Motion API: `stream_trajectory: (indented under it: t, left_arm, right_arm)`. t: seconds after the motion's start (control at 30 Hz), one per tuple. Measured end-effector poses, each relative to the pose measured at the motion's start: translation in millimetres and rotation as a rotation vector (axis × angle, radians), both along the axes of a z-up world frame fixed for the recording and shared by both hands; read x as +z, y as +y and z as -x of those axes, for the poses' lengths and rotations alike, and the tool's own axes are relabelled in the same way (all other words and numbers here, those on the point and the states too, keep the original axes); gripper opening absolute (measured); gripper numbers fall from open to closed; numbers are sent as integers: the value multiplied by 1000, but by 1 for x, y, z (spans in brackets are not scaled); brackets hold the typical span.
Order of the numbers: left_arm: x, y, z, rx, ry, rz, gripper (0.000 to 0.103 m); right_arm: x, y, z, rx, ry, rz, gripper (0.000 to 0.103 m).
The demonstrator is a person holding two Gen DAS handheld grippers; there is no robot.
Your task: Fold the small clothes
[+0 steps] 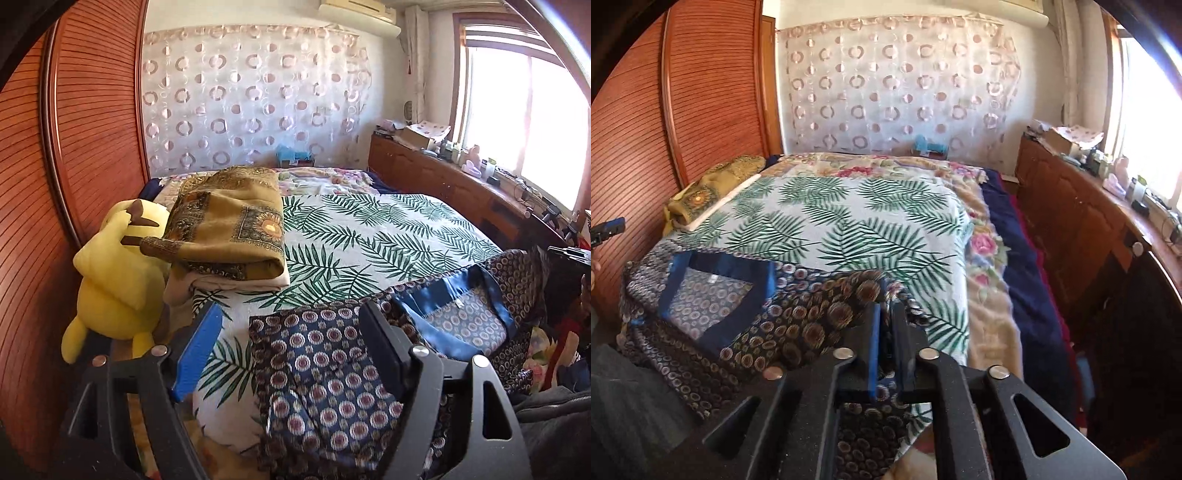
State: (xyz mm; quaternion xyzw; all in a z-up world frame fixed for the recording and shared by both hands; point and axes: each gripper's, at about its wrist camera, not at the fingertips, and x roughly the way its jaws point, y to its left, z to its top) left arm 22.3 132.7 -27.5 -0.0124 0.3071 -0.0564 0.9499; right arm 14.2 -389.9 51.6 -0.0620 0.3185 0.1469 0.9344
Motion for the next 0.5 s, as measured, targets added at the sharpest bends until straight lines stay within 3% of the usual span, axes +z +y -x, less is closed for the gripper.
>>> stream_trajectory:
  t: [0.23,0.5]
  left_arm:
    - [-22,6,-35,8,62,26,77]
    - [-50,17,-63,50,150,23,77]
  right_arm:
    - [-9,-2,-23,-37,-18,-16,49]
    - [-40,-1,-75,-35,65,-10,52]
